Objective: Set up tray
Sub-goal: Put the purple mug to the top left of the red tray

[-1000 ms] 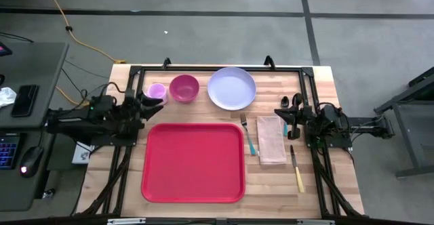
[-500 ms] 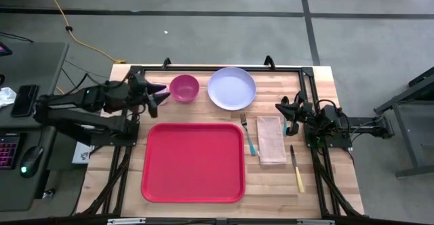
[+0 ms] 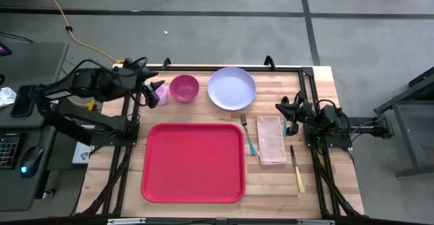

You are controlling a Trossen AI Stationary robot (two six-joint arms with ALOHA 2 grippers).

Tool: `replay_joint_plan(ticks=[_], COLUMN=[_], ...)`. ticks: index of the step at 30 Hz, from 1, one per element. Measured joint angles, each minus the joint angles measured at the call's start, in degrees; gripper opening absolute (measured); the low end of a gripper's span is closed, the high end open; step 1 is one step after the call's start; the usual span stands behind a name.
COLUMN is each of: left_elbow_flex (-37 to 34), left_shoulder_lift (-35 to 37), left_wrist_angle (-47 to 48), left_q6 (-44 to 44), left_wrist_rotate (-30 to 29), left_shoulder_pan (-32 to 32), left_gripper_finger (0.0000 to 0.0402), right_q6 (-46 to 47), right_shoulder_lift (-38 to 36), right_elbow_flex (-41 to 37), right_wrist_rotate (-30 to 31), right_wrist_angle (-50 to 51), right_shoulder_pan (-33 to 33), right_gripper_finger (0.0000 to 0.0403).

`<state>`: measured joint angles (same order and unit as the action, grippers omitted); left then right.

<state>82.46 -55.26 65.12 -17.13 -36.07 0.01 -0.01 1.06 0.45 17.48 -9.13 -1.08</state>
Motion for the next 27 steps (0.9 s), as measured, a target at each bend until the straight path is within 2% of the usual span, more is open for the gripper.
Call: replay_joint_plan(ticks=[4,9,18,22,27], left_elbow_flex=[3.5,3.8,3.8,3.8,3.8], left_shoulder_lift=[-1.9,-3.4,-6.7,-7.8,-10.7], left_wrist_angle=[6.1,12.8,17.9,17.9,19.9], left_q6=[-5.9,-14.7,-22.4,-23.9,-21.1], left_wrist_rotate=[3.4,7.0,7.3,11.0,17.0], left_shoulder_pan=[0.0,0.0,0.4,4.7,12.8], left_gripper_finger=[0.0211,0.0211,0.0211,0.0211,0.0211], right_q6=[0.0,0.0,0.0,0.0,0.0], right_shoulder_lift=[0.0,0.0,0.0,0.0,0.0], right_elbow_flex=[0.0,0.0,0.0,0.0,0.0], right_wrist_rotate=[0.0,0.0,1.6,1.6,1.6], right_wrist_angle=[0.0,0.0,0.2,0.3,0.3], right_shoulder_pan=[0.0,0.0,0.0,0.0,0.0], right_gripper_finger=[0.0000,0.0000,0.0000,0.0000,0.0000])
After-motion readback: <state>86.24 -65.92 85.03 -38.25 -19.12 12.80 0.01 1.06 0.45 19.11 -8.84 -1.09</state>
